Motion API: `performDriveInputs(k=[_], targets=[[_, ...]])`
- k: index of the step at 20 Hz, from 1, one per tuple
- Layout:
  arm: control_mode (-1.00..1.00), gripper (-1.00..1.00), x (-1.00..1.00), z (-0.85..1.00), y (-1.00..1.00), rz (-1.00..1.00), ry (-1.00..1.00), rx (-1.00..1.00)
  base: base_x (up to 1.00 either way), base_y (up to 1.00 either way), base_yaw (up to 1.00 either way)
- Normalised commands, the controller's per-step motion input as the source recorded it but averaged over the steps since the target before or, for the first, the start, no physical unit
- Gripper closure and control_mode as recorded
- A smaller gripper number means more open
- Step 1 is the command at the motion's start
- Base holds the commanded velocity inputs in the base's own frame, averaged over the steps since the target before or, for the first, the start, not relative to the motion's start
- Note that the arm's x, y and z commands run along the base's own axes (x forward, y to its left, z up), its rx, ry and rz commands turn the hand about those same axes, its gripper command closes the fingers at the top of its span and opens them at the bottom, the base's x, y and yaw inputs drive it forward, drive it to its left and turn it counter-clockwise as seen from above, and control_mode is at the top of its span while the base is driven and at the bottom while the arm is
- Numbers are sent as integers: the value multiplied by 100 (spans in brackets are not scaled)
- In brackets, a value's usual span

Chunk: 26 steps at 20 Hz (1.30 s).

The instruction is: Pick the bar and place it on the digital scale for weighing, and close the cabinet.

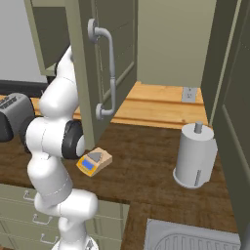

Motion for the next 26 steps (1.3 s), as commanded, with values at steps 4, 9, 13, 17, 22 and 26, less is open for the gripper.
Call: performDriveInputs(k=[4, 9, 13, 17, 22, 26], targets=[[-100, 100, 0, -43, 2, 7, 5, -6, 0, 0, 0], [-100, 100, -2, -46, 36, 3, 6, -12, 0, 0, 0], [-100, 100, -26, -33, 45, 3, 0, -9, 0, 0, 0], [-100, 100, -86, -26, 33, 0, -5, 2, 0, 0, 0], [-100, 100, -100, -21, 43, 0, -25, 12, 0, 0, 0], [-100, 100, -100, -15, 29, 0, -24, 14, 0, 0, 0]])
